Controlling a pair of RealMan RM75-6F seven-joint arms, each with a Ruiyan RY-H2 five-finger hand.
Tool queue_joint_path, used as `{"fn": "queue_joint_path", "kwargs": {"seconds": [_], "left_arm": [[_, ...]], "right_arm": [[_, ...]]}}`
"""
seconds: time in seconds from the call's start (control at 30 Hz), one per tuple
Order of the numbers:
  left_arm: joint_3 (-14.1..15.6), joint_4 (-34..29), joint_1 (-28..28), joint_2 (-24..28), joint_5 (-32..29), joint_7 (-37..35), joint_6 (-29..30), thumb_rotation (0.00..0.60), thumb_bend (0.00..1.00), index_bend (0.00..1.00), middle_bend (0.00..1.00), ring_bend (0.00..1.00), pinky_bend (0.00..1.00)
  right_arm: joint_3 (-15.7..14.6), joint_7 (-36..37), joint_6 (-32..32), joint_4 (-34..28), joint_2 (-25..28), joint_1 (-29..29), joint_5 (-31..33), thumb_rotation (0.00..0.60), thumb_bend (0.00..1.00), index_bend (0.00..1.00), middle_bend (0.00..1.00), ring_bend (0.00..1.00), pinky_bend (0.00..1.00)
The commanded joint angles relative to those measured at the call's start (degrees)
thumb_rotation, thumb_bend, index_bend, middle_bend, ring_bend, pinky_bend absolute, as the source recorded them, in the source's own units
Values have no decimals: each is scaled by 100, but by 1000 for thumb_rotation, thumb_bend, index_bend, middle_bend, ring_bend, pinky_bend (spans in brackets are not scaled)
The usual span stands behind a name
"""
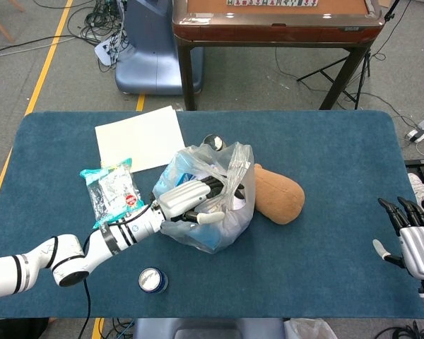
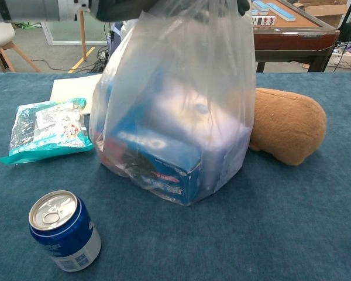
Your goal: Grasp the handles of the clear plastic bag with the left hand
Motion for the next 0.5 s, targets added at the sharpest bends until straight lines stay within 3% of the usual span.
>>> {"fn": "queue_joint_path", "kwargs": {"seconds": [0.03,0.5], "left_arm": [[-130,-34,-103,-17,-178,-248,-150,0,98,203,99,39,0],[-561,-348,-259,267,-222,-2364,-723,0,97,192,98,29,0]], "right_arm": [[1,1,0,3,4,-4,3,600,308,91,197,41,96],[29,40,-40,48,-21,9,33,600,308,92,199,41,96]]}}
